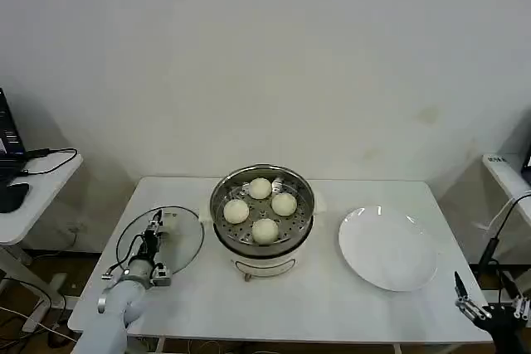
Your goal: Take steamed baozi put them in steamer then cover it.
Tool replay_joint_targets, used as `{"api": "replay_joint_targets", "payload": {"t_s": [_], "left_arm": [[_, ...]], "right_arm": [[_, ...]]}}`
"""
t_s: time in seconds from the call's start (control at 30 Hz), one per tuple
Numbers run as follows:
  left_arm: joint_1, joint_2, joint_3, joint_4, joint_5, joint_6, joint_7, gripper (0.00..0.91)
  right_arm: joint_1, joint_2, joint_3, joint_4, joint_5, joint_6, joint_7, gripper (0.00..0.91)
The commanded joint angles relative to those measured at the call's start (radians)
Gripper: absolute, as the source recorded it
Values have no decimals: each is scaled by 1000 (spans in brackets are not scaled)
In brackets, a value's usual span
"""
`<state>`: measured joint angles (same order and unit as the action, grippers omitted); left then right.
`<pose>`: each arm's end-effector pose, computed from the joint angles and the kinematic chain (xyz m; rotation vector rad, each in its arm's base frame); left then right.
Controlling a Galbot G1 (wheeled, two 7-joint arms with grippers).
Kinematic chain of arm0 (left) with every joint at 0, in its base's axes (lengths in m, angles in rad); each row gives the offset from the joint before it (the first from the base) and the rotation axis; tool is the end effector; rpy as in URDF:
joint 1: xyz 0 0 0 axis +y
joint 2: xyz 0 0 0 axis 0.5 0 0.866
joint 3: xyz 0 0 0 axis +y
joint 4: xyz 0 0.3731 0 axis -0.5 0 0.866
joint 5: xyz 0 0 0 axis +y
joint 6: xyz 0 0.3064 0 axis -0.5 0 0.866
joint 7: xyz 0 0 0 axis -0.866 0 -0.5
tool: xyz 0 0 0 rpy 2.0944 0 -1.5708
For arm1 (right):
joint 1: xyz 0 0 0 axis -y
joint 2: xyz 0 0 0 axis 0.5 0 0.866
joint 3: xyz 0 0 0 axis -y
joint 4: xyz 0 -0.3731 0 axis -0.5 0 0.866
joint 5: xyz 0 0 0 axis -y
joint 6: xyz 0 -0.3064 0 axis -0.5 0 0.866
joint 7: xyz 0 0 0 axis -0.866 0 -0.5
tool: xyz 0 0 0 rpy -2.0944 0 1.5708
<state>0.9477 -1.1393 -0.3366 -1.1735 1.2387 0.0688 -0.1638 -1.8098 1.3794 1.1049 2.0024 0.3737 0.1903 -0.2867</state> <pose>0.3228 0.1579 -0.4387 -0.1379 -1.9502 -2.2686 0.0221 -0.1966 -0.3135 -0.1793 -3.1046 0.2333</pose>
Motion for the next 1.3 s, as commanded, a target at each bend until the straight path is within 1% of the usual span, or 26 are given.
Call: {"api": "replay_joint_targets", "payload": {"t_s": [0.03,0.4,0.47,0.57,0.67,0.8,0.93,0.97,1.03,1.13,1.17,1.3], "left_arm": [[-5,-3,-5,11,4,0,-9,0],[33,-3,-44,-3,8,-1,-38,0],[46,-3,-53,-20,12,0,-52,0],[89,-2,-78,-98,21,13,-75,0],[152,3,-118,-221,10,51,-82,0],[237,19,-164,-369,-67,118,-66,0],[300,46,-184,-526,-182,208,-23,0],[317,57,-181,-591,-225,248,3,0],[326,64,-173,-656,-259,290,23,0],[307,70,-147,-737,-304,378,84,0],[297,73,-135,-751,-320,408,100,0],[225,82,-62,-764,-295,469,154,0]], "right_arm": [[3,-1,-2,-5,1,1,0,907],[4,2,-9,2,1,2,-1,907],[4,3,-12,3,1,3,-1,907],[6,4,-18,5,0,4,-1,907],[7,5,-24,12,-5,5,2,907],[9,5,-36,20,-17,4,4,907],[15,4,-51,21,-28,6,6,907],[17,5,-57,21,-31,6,7,907],[19,6,-65,21,-37,8,8,907],[21,13,-78,21,-59,14,10,907],[22,15,-80,21,-63,14,11,907],[24,26,-90,21,-91,16,18,907]]}}
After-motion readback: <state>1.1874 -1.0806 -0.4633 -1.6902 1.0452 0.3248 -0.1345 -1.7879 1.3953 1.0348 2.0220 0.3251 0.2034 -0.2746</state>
